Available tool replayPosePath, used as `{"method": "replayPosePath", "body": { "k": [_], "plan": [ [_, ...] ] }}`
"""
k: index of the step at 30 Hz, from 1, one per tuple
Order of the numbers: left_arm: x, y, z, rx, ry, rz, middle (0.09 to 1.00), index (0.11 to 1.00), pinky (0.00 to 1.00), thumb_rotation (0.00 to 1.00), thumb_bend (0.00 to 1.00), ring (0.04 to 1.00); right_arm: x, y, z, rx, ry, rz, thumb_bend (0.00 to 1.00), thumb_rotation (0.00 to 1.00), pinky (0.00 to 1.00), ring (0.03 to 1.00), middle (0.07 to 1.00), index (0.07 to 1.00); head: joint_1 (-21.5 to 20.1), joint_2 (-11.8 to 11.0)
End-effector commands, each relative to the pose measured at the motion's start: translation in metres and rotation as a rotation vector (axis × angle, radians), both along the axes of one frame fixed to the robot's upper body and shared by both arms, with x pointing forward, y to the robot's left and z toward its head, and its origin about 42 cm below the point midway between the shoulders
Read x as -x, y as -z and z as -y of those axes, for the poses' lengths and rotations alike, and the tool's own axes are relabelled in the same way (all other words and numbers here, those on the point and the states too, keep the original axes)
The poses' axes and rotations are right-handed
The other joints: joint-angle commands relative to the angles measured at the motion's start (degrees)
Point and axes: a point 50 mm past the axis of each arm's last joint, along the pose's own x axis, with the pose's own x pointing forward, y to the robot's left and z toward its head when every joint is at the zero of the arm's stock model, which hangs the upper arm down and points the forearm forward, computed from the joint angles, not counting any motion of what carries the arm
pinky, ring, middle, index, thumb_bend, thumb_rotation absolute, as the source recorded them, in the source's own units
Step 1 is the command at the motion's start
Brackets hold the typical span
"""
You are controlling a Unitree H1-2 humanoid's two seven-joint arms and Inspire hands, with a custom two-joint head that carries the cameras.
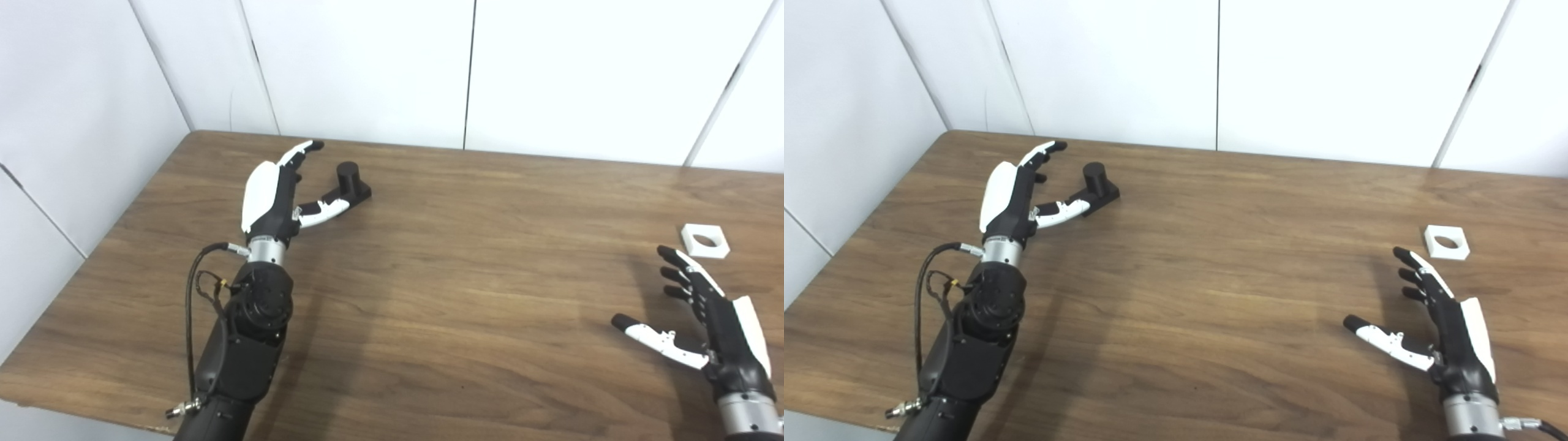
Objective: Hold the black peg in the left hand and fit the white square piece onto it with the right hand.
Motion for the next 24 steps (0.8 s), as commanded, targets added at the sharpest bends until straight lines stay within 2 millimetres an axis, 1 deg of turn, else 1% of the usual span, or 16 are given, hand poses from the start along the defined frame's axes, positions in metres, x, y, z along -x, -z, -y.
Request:
{"method": "replayPosePath", "body": {
  "k": [1, 6, 7, 8, 11, 12, 13, 18, 24],
  "plan": [
    [-0.014, -0.028, -0.005, -0.051, -0.002, 0.103, 0.872, 0.805, 0.75, 0.26, 0.72, 0.856, -0.005, -0.022, 0.0, 0.003, -0.021, 0.089, 0.77, 0.25, 0.79, 0.853, 0.897, 0.85, 0.0, 0.0],
    [-0.018, -0.025, -0.007, -0.067, -0.01, 0.075, 0.869, 0.804, 0.81, 0.26, 0.72, 0.858, -0.005, -0.024, -0.002, 0.012, -0.017, 0.085, 0.77, 0.25, 0.8, 0.861, 0.903, 0.847, -0.3, 0.0],
    [-0.019, -0.024, -0.007, -0.066, -0.011, 0.072, 0.872, 0.801, 0.86, 0.27, 0.73, 0.875, -0.005, -0.024, -0.002, 0.015, -0.018, 0.086, 0.77, 0.26, 0.79, 0.857, 0.902, 0.847, -0.3, 0.0],
    [-0.02, -0.023, -0.008, -0.07, -0.013, 0.063, 0.873, 0.8, 0.87, 0.27, 0.74, 0.882, -0.005, -0.024, -0.002, 0.014, -0.018, 0.085, 0.77, 0.26, 0.79, 0.855, 0.901, 0.847, -0.4, 0.0],
    [-0.023, -0.021, -0.008, -0.08, -0.019, 0.039, 0.893, 0.809, 0.95, 0.32, 0.76, 0.918, -0.005, -0.024, -0.002, 0.013, -0.017, 0.089, 0.77, 0.25, 0.79, 0.854, 0.9, 0.847, -0.4, -0.1],
    [-0.024, -0.021, -0.008, -0.082, -0.021, 0.034, 0.894, 0.81, 0.95, 0.33, 0.76, 0.92, -0.005, -0.025, -0.002, 0.013, -0.016, 0.089, 0.77, 0.25, 0.78, 0.853, 0.9, 0.847, -0.5, -0.1],
    [-0.025, -0.021, -0.008, -0.082, -0.023, 0.031, 0.9, 0.806, 0.98, 0.34, 0.77, 0.929, -0.005, -0.025, -0.002, 0.013, -0.015, 0.089, 0.76, 0.24, 0.78, 0.854, 0.9, 0.847, -0.5, -0.1],
    [-0.028, -0.02, -0.008, -0.092, -0.026, 0.009, 0.91, 0.807, 1.0, 0.38, 0.8, 0.949, -0.004, -0.027, -0.004, 0.016, -0.015, 0.089, 0.76, 0.24, 0.79, 0.856, 0.898, 0.845, -0.6, 0.0],
    [-0.03, -0.018, -0.006, -0.108, -0.021, -0.019, 0.918, 0.811, 1.0, 0.4, 0.81, 0.957, -0.003, -0.025, -0.003, 0.015, -0.015, 0.085, 0.77, 0.26, 0.79, 0.858, 0.9, 0.846, -0.6, 0.1]
  ]
}}
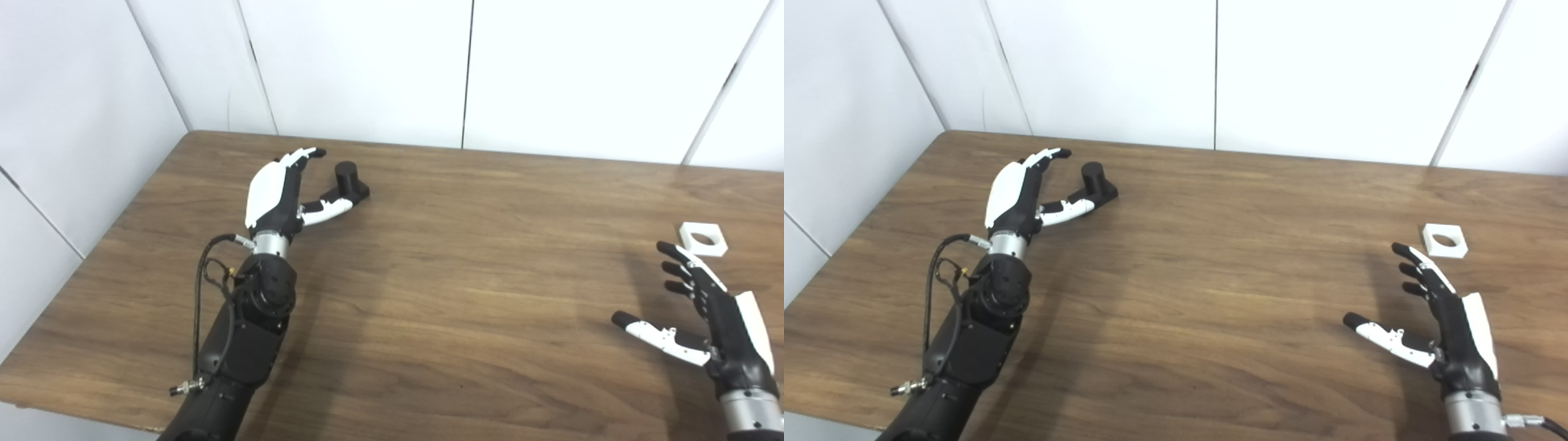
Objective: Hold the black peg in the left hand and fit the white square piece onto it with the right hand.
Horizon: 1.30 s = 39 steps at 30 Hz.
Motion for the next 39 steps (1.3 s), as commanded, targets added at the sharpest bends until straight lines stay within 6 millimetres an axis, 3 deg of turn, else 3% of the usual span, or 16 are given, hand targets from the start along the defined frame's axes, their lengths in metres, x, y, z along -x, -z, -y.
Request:
{"method": "replayPosePath", "body": {
  "k": [1, 39],
  "plan": [
    [-0.014, -0.026, -0.004, -0.061, -0.008, 0.061, 0.92, 0.812, 1.0, 0.4, 0.81, 0.959, -0.004, -0.017, -0.001, 0.011, -0.012, 0.072, 0.77, 0.27, 0.79, 0.858, 0.901, 0.847, 0.0, 0.0],
    [-0.037, -0.001, -0.018, -0.155, -0.073, -0.057, 0.952, 0.81, 0.98, 0.44, 0.8, 0.98, 0.0, -0.013, 0.001, 0.02, -0.003, 0.066, 0.76, 0.28, 0.78, 0.851, 0.9, 0.841, -1.2, -0.3]
  ]
}}
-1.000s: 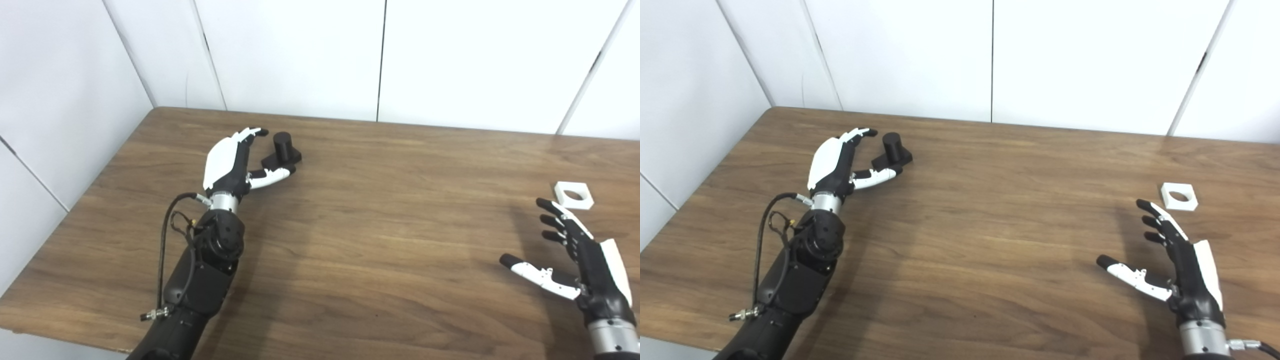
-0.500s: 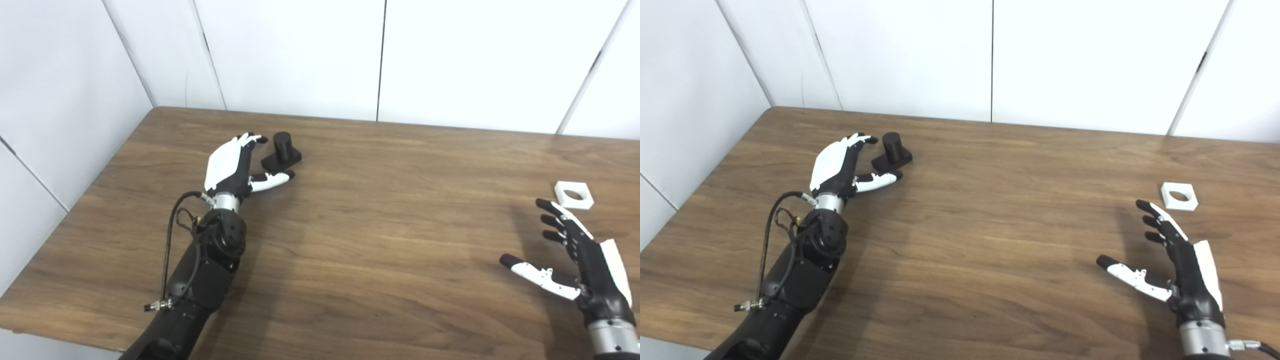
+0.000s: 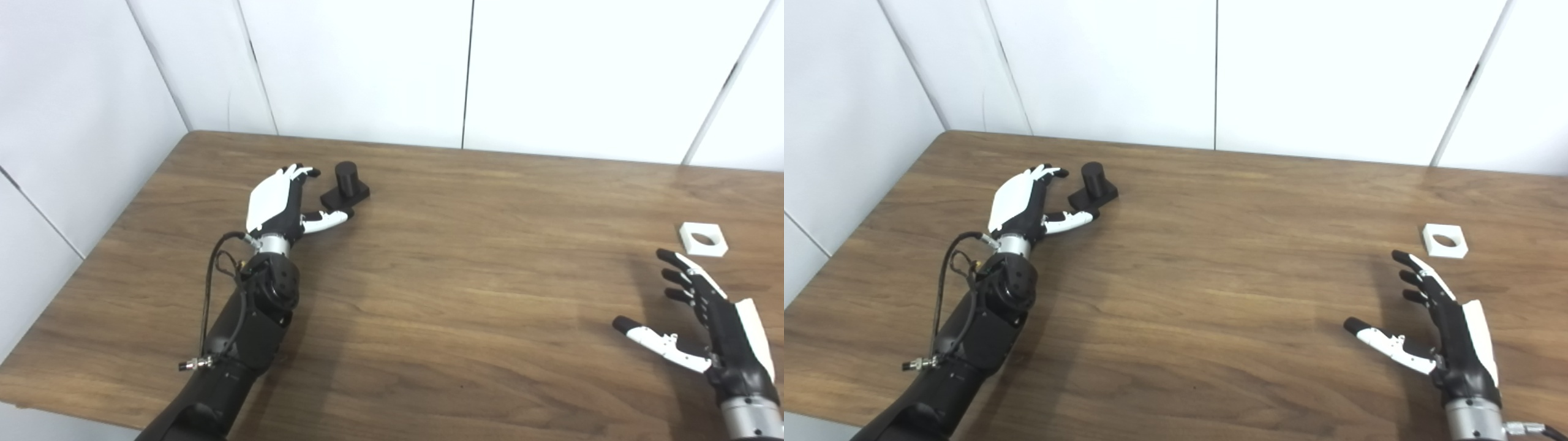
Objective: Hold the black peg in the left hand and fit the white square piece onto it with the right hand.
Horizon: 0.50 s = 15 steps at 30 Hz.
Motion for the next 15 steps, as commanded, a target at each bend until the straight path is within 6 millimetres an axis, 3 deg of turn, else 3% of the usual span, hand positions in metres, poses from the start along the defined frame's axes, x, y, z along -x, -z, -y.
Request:
{"method": "replayPosePath", "body": {
  "k": [1, 15],
  "plan": [
    [-0.0173, -0.0295, -0.008, -0.04, 0.005, 0.095, 0.951, 0.81, 0.98, 0.44, 0.8, 0.979, -0.0046, -0.0181, -0.0002, 0.02, -0.007, 0.082, 0.76, 0.28, 0.78, 0.852, 0.9, 0.84, 0.0, 0.0],
    [-0.0223, -0.0263, 0.0001, -0.047, 0.038, 0.061, 0.945, 0.798, 0.96, 0.44, 0.79, 0.971, -0.0042, -0.0212, -0.0029, 0.016, 0.001, 0.084, 0.76, 0.28, 0.77, 0.849, 0.901, 0.837, -0.2, 0.1]
  ]
}}
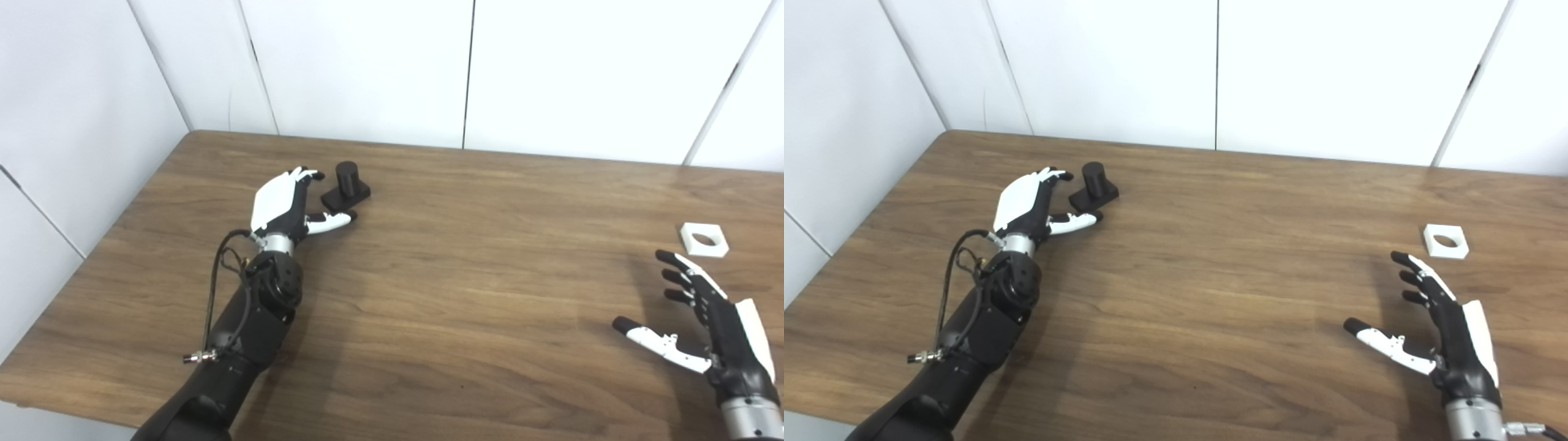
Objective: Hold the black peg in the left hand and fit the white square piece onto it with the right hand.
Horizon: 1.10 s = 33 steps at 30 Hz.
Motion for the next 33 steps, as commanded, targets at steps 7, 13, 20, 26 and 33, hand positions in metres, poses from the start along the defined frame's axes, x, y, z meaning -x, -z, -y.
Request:
{"method": "replayPosePath", "body": {
  "k": [7, 13, 20, 26, 33],
  "plan": [
    [-0.018, -0.027, -0.003, -0.024, 0.029, 0.079, 0.938, 0.784, 0.95, 0.43, 0.78, 0.966, -0.004, -0.019, -0.001, 0.013, 0.001, 0.076, 0.76, 0.31, 0.76, 0.844, 0.902, 0.84, -0.3, 0.2],
    [-0.021, -0.023, -0.002, -0.03, 0.032, 0.067, 0.932, 0.777, 0.93, 0.43, 0.77, 0.956, -0.005, -0.021, -0.002, 0.002, 0.002, 0.075, 0.76, 0.27, 0.77, 0.851, 0.902, 0.839, -0.4, 0.2],
    [-0.026, -0.02, -0.003, -0.031, 0.041, 0.052, 0.931, 0.773, 0.94, 0.42, 0.76, 0.957, -0.004, -0.023, -0.003, 0.007, 0.005, 0.081, 0.75, 0.26, 0.75, 0.85, 0.905, 0.834, -1.1, 0.3],
    [-0.031, -0.022, -0.002, -0.056, 0.057, 0.039, 0.925, 0.764, 0.93, 0.42, 0.73, 0.949, -0.002, -0.025, -0.002, 0.013, 0.008, 0.087, 0.74, 0.26, 0.74, 0.846, 0.906, 0.835, -1.2, 0.3],
    [-0.037, -0.022, -0.007, -0.063, 0.06, 0.029, 0.911, 0.728, 0.92, 0.42, 0.7, 0.937, 0.001, -0.025, -0.003, 0.017, 0.019, 0.088, 0.74, 0.27, 0.75, 0.846, 0.9, 0.833, -1.5, 0.5]
  ]
}}
